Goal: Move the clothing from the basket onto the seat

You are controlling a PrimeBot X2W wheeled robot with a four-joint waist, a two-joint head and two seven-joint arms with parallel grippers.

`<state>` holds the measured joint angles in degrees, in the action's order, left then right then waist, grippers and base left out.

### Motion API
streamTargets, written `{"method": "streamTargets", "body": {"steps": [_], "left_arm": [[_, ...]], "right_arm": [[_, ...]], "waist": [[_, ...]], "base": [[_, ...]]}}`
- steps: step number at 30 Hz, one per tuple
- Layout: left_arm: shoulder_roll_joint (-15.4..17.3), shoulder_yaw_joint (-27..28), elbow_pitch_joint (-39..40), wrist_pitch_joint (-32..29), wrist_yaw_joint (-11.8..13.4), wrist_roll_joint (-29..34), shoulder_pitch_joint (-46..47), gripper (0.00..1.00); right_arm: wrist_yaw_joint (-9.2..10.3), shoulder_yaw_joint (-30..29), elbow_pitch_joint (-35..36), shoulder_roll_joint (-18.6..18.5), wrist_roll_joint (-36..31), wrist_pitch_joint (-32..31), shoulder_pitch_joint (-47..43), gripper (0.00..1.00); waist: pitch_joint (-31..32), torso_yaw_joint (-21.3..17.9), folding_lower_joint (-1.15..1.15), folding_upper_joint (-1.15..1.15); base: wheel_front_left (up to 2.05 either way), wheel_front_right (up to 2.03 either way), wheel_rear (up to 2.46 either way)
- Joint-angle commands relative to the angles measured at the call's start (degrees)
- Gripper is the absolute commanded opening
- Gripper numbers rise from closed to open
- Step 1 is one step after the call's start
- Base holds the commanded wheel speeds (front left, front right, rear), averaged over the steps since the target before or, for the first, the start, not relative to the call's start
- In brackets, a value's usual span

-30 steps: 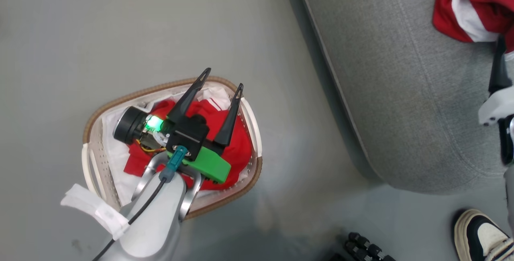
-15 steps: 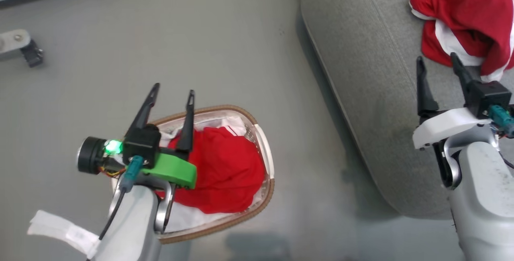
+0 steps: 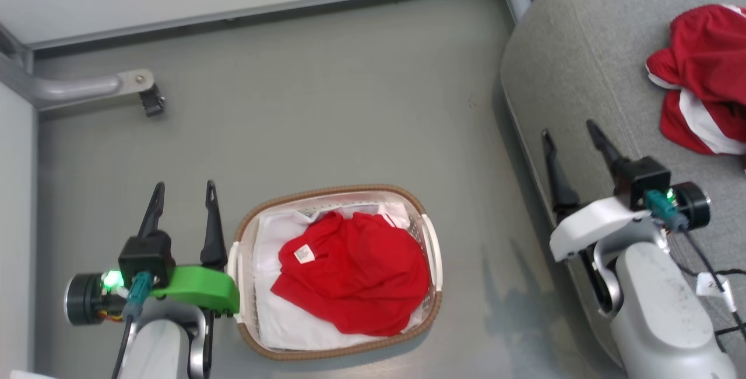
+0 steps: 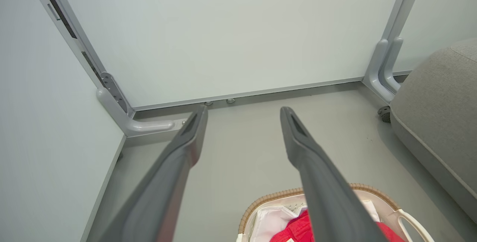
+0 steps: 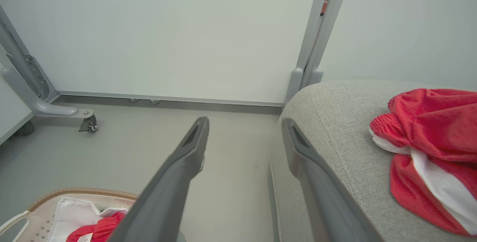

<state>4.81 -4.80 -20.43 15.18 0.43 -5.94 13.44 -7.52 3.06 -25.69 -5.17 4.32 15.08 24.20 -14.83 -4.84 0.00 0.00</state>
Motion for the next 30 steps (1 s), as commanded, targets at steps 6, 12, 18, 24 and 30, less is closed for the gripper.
{"method": "streamTargets", "body": {"steps": [6,12,18,24,30], "left_arm": [[-0.88,2.47,0.13,-0.05,-0.4,1.38,-5.23,1.0],[-1.37,4.39,0.92,-0.05,-0.26,1.26,-9.99,1.0],[-1.74,4.93,2.3,-0.04,-0.79,0.72,-14.29,1.0],[-1.83,3.02,2.55,-0.05,-1.02,-0.94,-16.28,1.0],[-1.79,0.75,0.39,-0.05,-1.88,-3.08,-15.11,1.0]], "right_arm": [[0.06,1.44,1.22,0.29,0.39,0.13,-5.4,1.0],[0.06,2.18,2.0,0.95,1.49,0.13,-10.05,1.0],[0.06,2.15,2.11,1.45,2.17,0.13,-14.38,1.0],[0.06,1.81,2.64,1.49,2.33,0.13,-16.68,1.0],[0.06,2.76,2.79,1.53,2.58,0.13,-15.47,1.0]], "waist": [[5.92,3.71,0.0,0.0],[8.94,3.42,0.0,0.0],[11.47,2.97,0.0,0.0],[12.07,2.81,0.0,0.0],[10.65,2.3,0.0,0.0]], "base": [[0.0,0.0,0.0],[0.0,0.0,0.0],[0.0,0.0,0.0],[0.0,0.0,0.0],[0.0,0.0,0.0]]}}
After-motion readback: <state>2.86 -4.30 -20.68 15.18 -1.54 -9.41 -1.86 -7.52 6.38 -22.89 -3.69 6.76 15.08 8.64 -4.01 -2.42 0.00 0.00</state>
